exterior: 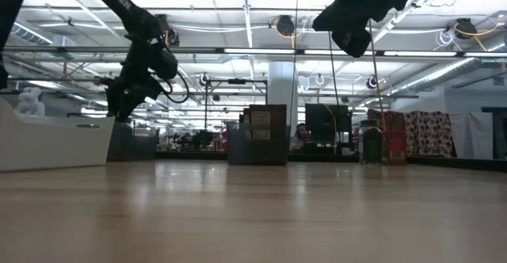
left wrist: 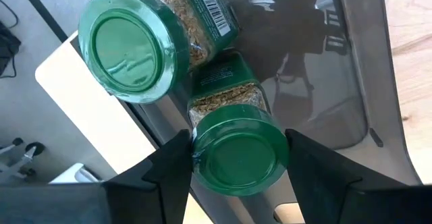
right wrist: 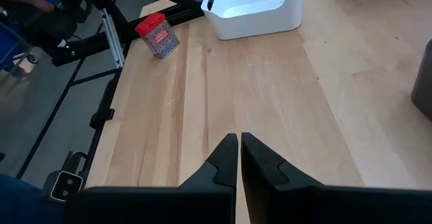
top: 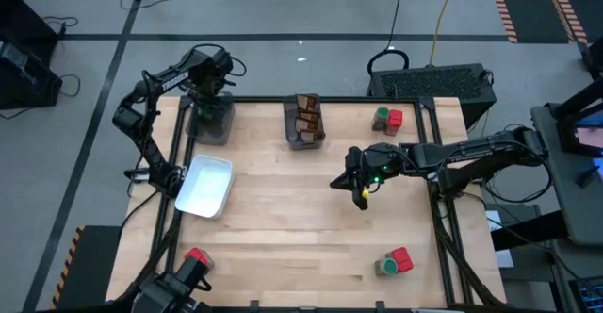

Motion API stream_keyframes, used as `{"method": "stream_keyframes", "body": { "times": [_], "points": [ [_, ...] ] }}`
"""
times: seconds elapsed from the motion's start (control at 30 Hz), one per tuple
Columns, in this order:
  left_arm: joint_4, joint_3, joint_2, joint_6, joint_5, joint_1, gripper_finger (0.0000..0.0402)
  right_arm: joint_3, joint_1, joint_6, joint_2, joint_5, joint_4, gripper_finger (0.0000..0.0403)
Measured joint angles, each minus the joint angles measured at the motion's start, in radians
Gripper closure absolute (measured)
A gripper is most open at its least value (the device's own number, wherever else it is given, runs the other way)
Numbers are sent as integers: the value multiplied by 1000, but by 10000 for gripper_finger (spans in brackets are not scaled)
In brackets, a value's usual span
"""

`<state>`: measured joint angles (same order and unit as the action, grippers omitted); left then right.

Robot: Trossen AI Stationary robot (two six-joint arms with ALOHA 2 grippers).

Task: Sort spices by type
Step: Put the bottom left green seasoning bottle into the left black bin

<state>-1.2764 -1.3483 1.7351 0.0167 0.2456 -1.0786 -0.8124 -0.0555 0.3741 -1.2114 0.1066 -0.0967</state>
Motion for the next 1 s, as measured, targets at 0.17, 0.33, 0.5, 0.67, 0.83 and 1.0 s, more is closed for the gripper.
{"method": "stream_keyframes", "body": {
  "times": [0.17,0.33,0.5,0.67,0.83,1.0],
  "points": [
    [3,0,0,5,-7,0,193,0,0,6,0,-1,0,403],
    [24,0,2,-28,-29,2,156,0,0,6,0,0,1,403],
    [23,2,4,-35,-45,8,126,0,0,5,0,0,1,403],
    [22,2,4,-37,-38,7,134,0,0,5,0,0,1,403],
    [20,2,4,-36,-27,8,146,0,0,6,0,2,1,403],
    [15,2,3,-36,-12,8,157,0,0,6,0,4,1,403]
  ]
}}
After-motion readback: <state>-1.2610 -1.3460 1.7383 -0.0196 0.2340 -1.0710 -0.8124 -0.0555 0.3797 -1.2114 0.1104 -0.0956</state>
